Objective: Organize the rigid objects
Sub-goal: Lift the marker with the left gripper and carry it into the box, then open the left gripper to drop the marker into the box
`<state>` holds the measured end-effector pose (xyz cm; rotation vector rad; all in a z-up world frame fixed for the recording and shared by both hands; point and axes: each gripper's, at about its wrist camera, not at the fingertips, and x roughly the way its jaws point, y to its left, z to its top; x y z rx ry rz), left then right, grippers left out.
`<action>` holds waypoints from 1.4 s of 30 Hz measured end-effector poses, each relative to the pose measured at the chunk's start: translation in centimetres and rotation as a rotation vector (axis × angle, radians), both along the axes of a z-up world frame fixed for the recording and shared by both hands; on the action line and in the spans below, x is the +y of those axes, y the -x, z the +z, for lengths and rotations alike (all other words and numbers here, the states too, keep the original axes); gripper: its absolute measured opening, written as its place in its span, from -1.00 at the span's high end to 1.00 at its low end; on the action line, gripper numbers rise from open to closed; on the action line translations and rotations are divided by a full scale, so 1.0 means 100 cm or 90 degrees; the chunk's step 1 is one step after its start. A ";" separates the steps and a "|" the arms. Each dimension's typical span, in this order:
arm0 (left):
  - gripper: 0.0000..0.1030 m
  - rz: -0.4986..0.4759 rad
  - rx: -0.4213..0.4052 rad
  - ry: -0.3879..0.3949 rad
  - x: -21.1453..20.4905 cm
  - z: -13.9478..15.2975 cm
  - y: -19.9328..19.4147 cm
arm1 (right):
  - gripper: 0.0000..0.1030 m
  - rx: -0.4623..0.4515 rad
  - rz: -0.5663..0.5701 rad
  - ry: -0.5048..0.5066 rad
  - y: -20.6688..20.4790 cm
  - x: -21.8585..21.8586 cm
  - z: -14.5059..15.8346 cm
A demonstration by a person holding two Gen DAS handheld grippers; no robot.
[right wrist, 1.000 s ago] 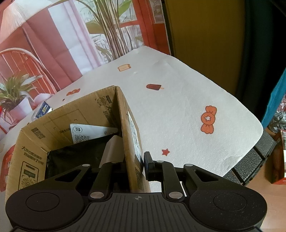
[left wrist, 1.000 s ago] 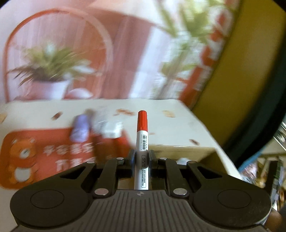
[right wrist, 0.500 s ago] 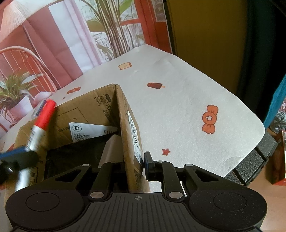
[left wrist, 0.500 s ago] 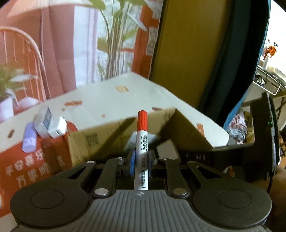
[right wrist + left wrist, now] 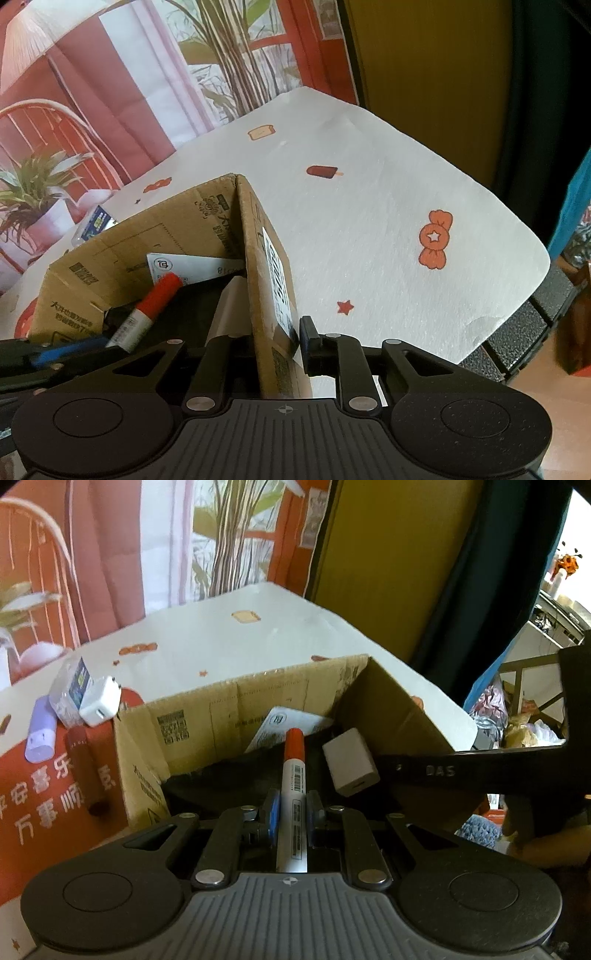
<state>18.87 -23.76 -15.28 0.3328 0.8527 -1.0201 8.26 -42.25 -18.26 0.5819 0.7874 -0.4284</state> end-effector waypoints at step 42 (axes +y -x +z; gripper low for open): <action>-0.76 0.108 -0.049 0.030 0.023 0.026 0.005 | -0.48 -0.029 -0.010 0.052 0.022 0.001 0.026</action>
